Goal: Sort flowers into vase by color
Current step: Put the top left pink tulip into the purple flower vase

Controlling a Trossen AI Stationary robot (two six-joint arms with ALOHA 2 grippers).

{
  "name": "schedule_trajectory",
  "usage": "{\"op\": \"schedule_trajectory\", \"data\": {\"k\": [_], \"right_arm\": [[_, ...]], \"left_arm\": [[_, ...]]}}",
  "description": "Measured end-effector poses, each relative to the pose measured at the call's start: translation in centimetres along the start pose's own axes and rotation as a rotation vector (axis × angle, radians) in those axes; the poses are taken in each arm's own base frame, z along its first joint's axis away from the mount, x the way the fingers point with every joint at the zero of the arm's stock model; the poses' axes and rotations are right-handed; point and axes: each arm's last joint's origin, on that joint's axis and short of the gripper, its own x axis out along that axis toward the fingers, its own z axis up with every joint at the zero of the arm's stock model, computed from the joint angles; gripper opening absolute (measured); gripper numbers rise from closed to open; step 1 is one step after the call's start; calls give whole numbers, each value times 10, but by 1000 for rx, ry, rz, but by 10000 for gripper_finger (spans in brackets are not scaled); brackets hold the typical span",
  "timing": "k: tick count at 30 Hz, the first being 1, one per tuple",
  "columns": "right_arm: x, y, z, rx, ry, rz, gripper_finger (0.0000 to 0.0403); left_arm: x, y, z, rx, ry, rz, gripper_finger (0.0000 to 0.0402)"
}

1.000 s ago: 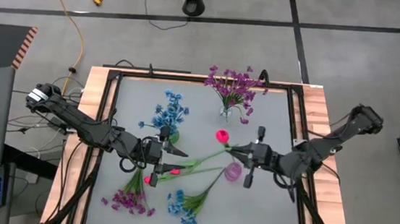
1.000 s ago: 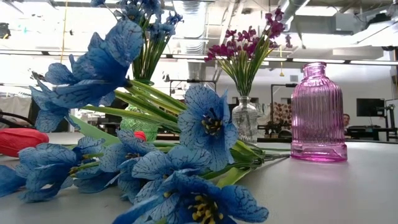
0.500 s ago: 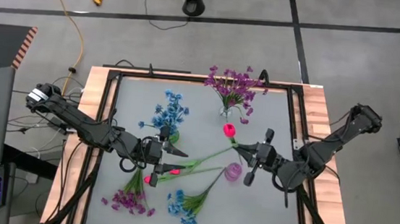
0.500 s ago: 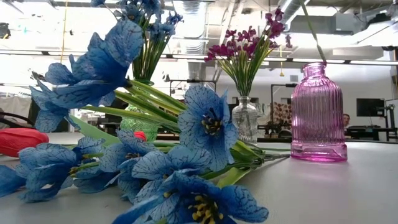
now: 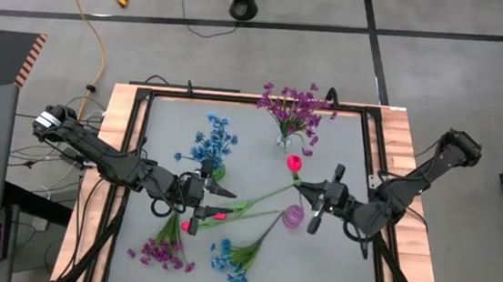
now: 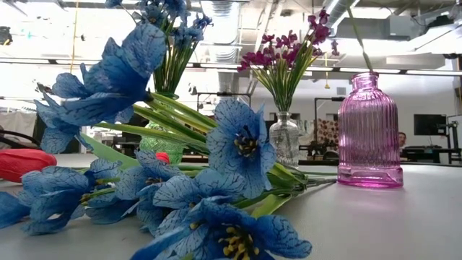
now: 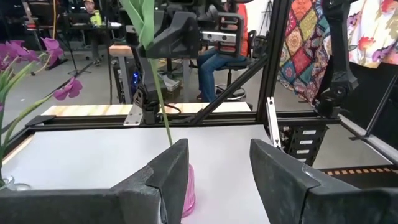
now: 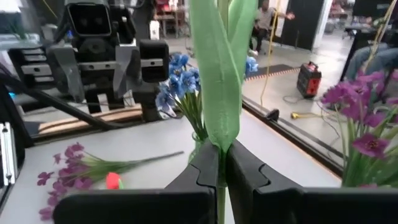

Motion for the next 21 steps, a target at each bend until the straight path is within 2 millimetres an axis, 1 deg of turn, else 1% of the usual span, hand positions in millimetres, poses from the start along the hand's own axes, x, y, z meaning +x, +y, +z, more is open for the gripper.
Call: {"op": "schedule_trajectory", "data": {"k": [4,7,12,17,21], "right_arm": [[-3,-6,-2,10,-69,34,40],[-7,-12,2,20,-104,77,40],[-14,-17,8,46,-119,96,40],[-19,-12,5,37,-112,127,40],[-14,-3,-4,-6,-89,125,40]], "left_arm": [[0,0,0,0,0,0,160],[0,0,0,0,0,0,160],[0,0,0,0,1,1,160],[0,0,0,0,1,1,160],[0,0,0,0,1,1,160]]}}
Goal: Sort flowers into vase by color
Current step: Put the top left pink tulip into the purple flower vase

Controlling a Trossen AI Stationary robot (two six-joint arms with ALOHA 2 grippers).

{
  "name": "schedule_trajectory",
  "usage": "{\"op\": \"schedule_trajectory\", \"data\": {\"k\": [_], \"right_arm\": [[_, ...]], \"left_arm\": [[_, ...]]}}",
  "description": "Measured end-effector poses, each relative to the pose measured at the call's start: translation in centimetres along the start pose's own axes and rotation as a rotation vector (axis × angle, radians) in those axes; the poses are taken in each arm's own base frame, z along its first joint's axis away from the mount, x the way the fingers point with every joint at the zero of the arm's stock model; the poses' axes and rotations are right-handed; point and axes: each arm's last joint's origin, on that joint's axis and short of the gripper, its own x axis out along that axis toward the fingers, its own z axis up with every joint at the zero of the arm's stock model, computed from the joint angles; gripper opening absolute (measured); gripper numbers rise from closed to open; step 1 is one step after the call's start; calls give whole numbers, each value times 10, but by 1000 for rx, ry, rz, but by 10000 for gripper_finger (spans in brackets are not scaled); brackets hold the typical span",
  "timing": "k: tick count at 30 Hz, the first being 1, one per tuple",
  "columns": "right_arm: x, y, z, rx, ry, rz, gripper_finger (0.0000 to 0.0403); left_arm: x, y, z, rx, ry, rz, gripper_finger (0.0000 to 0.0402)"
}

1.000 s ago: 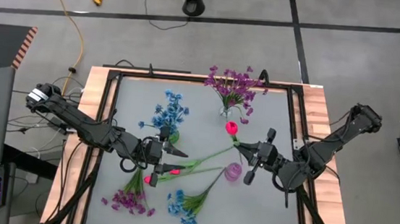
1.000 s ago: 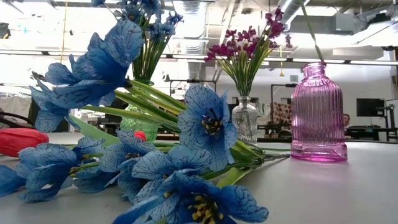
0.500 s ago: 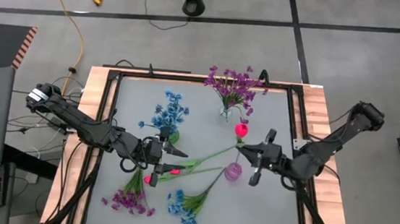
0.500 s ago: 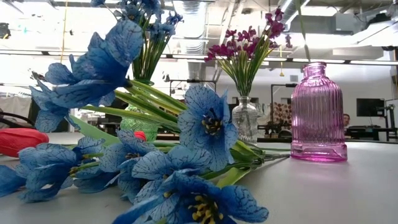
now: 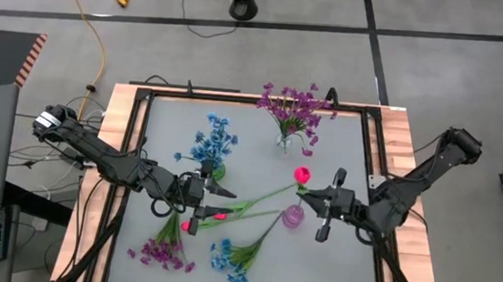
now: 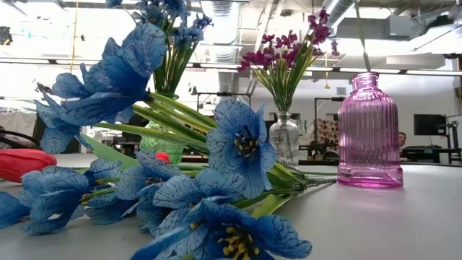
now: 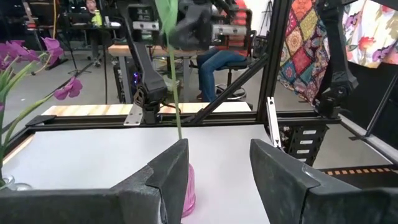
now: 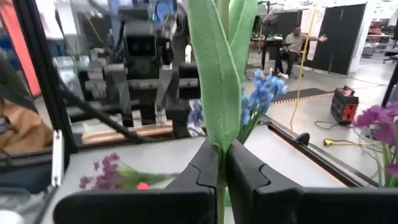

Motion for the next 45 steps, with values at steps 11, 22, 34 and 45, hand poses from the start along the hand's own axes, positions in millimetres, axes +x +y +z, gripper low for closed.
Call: {"op": "schedule_trajectory", "data": {"k": [11,22,34,45], "right_arm": [[13,8,-15,-59,35,-35,40],[12,7,-24,-151,93,-38,56],[11,5,-31,-223,134,-37,63],[12,7,-23,-199,122,-36,90]], "left_arm": [[0,0,0,-13,0,0,160],[0,0,0,-15,0,0,160],[0,0,0,-15,0,0,160],[0,0,0,-15,0,0,160]]}}
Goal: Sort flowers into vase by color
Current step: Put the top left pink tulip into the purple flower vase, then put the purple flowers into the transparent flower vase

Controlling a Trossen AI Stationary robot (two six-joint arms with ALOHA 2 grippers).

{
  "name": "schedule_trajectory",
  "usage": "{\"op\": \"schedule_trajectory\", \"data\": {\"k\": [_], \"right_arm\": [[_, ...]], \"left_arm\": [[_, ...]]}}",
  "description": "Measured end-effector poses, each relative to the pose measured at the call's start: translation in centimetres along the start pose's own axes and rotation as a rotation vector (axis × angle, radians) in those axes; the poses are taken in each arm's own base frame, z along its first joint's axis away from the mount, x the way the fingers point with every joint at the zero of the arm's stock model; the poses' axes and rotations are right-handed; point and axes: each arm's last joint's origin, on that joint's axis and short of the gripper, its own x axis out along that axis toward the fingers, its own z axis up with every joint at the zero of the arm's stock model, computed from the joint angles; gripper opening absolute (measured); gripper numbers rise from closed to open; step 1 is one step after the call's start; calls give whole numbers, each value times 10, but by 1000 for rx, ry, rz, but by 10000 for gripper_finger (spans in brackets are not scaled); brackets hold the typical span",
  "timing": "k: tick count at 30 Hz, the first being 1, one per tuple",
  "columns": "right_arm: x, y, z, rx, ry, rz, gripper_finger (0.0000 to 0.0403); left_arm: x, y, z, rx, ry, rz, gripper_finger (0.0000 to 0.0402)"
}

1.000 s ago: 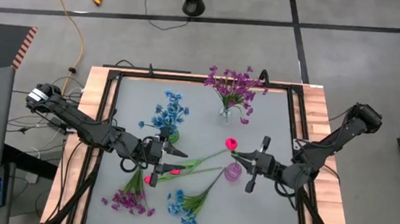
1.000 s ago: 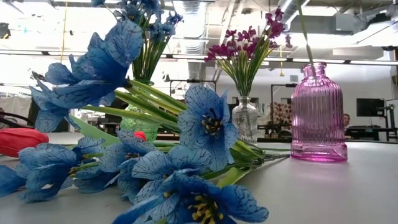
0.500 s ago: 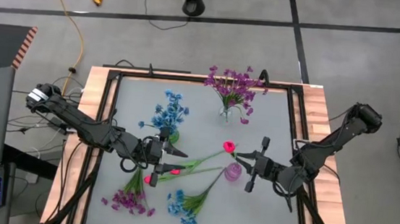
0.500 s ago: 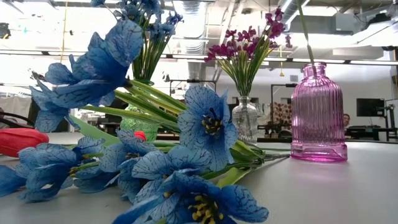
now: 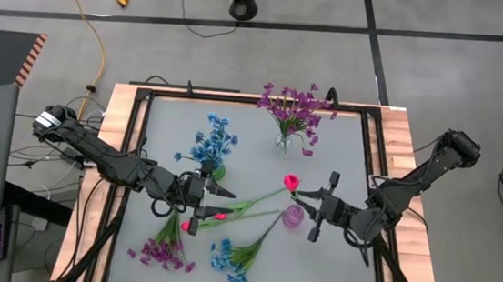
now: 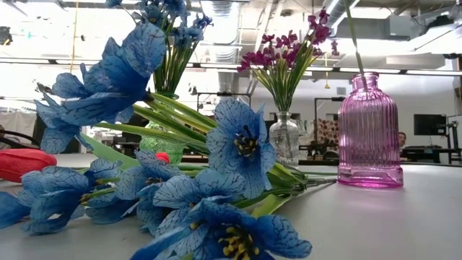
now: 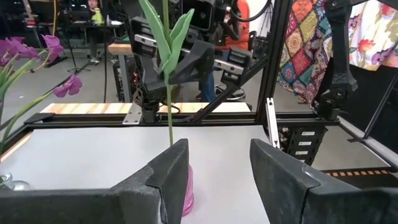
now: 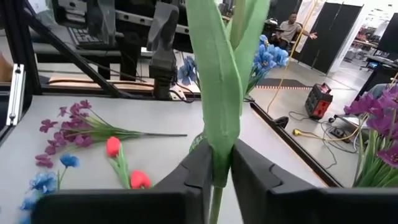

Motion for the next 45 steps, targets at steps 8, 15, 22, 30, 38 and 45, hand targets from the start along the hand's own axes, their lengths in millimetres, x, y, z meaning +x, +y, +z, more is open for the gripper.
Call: {"op": "schedule_trajectory", "data": {"k": [8,15,22,30,38,45], "right_arm": [[-3,0,8,-21,24,7,207],[-7,0,12,-75,70,21,258],[-14,1,24,-79,64,45,260],[-18,3,25,-85,63,59,260],[-17,3,25,-38,66,55,260],[-17,3,25,-39,66,55,260]], "left_arm": [[0,0,0,0,0,0,160],[0,0,0,-5,0,-2,160],[-1,-2,-5,-46,55,-40,160],[-19,-10,-4,-94,126,-81,160],[-51,-14,-17,-301,384,-48,160],[-78,-11,-37,-519,667,79,160]]}}
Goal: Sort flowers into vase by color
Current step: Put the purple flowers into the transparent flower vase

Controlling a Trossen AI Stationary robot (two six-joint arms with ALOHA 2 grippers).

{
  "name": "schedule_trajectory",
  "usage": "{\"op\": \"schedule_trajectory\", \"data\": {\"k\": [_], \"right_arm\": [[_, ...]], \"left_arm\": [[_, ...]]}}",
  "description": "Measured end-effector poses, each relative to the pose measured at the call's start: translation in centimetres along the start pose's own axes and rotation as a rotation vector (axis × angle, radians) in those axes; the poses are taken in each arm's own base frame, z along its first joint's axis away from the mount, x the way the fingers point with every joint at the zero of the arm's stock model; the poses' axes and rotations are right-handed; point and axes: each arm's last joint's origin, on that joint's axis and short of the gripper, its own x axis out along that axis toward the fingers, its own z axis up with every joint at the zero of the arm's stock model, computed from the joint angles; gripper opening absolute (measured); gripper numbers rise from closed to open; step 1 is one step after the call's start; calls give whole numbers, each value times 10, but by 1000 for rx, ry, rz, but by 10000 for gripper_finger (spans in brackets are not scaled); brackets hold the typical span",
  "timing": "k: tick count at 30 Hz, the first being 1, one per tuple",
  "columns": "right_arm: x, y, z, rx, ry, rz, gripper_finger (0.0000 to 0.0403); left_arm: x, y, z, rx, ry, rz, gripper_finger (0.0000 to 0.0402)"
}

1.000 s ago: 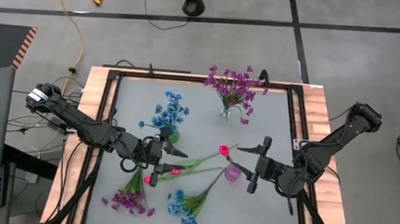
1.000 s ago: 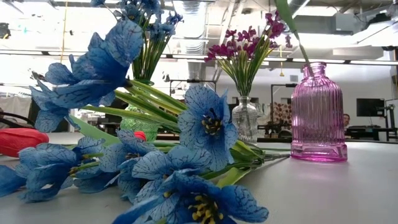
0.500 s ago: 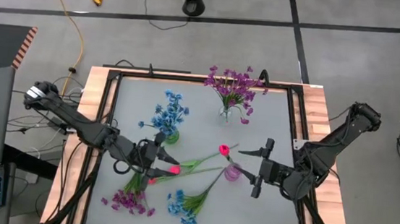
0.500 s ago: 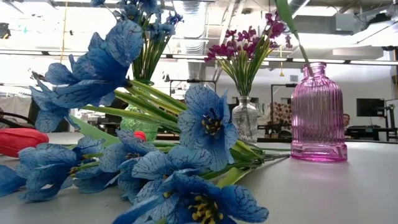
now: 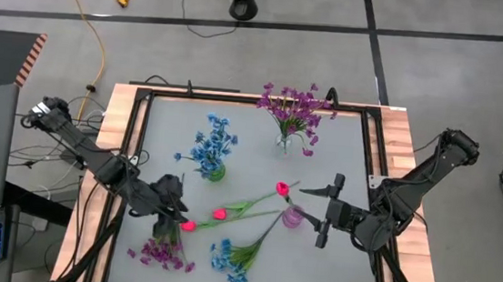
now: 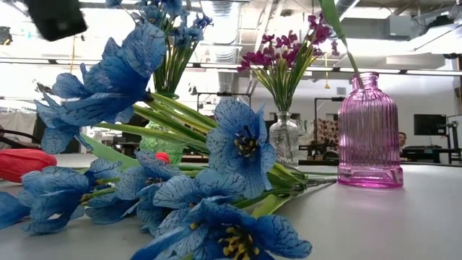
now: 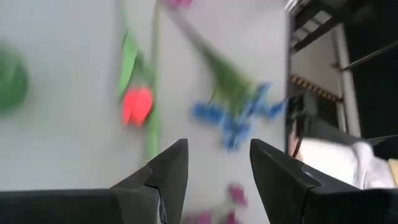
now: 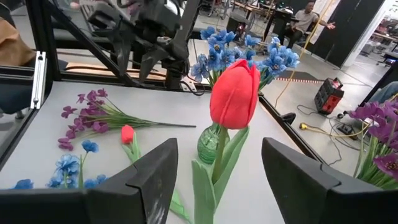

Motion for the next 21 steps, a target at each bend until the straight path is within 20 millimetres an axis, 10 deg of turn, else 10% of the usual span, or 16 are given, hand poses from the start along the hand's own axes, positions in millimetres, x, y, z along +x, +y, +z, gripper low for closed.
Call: {"op": "schedule_trajectory", "data": {"k": [21], "right_arm": [[0,1,0,0,6,25,260]], "left_arm": [[23,57,-60,-520,236,390,160]]}}
